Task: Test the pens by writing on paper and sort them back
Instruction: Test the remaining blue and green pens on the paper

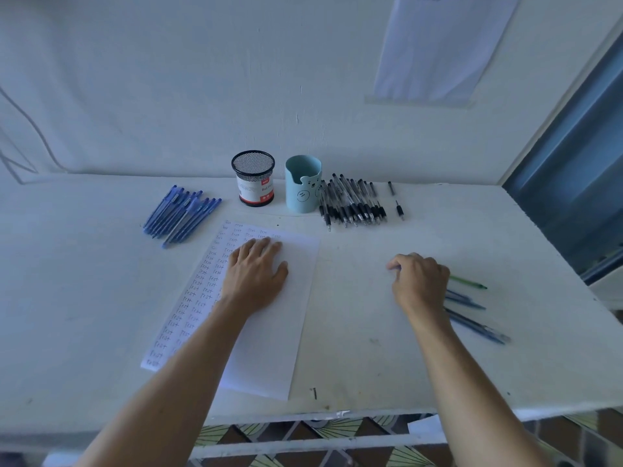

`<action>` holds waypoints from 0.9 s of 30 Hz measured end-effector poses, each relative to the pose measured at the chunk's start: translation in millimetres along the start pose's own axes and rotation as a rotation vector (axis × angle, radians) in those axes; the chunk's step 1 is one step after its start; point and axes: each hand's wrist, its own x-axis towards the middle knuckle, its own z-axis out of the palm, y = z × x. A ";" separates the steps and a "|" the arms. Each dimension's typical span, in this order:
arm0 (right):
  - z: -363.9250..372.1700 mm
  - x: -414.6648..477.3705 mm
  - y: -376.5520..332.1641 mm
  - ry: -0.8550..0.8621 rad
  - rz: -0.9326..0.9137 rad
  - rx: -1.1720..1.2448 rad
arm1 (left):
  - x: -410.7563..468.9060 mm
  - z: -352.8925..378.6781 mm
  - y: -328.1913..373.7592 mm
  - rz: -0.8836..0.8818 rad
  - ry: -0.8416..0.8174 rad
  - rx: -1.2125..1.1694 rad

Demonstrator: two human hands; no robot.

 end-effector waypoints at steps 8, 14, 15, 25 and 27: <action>-17.4 7.4 -60.4 0.339 -0.297 0.210 | -0.8 -0.9 0.8 0.003 0.012 -0.029; -32.5 -7.5 -100.7 0.423 -0.364 0.844 | 0.4 -1.5 -3.6 -0.019 0.073 -0.173; -33.3 -12.6 -104.4 0.391 -0.334 0.956 | -0.5 -3.4 -3.9 -0.046 0.102 -0.227; -15.5 -39.8 -133.5 -0.141 0.385 2.091 | -15.6 -25.7 7.3 -0.106 0.287 -0.839; -11.8 -40.5 -134.6 -0.186 0.486 2.176 | -12.2 -30.7 16.8 -0.242 0.243 -1.277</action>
